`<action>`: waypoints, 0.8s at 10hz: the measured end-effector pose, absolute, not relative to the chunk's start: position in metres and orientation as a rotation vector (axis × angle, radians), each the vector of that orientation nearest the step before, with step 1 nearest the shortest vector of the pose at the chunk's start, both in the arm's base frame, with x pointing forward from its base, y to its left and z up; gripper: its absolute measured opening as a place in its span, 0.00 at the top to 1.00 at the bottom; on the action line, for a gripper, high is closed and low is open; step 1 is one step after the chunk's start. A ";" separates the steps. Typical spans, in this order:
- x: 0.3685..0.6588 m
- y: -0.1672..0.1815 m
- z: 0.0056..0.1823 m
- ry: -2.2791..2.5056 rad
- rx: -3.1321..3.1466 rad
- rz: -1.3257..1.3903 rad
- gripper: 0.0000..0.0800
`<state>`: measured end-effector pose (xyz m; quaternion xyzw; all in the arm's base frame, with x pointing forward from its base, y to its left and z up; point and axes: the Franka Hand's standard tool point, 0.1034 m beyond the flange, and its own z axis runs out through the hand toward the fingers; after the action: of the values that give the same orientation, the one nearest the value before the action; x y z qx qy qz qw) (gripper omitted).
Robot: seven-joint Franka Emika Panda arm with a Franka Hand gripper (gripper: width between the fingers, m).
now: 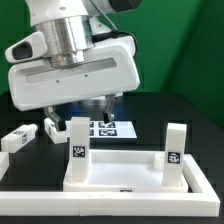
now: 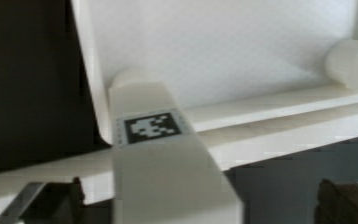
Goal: Assemble desk
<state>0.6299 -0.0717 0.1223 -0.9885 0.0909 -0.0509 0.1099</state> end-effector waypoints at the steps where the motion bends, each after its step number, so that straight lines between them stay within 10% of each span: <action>1: 0.632 -0.074 0.113 0.285 -2.897 -0.141 0.19; 6: 0.630 -0.081 0.104 0.261 -2.901 -0.153 0.22; 8: 0.631 -0.079 0.104 0.348 -2.881 -0.145 0.59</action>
Offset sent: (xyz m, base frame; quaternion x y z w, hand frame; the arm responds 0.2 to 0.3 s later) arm -0.0030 -0.0285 -0.0021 0.0130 0.0147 -0.0364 0.9991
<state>0.6306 -0.0788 0.1037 -0.9847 0.1189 -0.0496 0.1176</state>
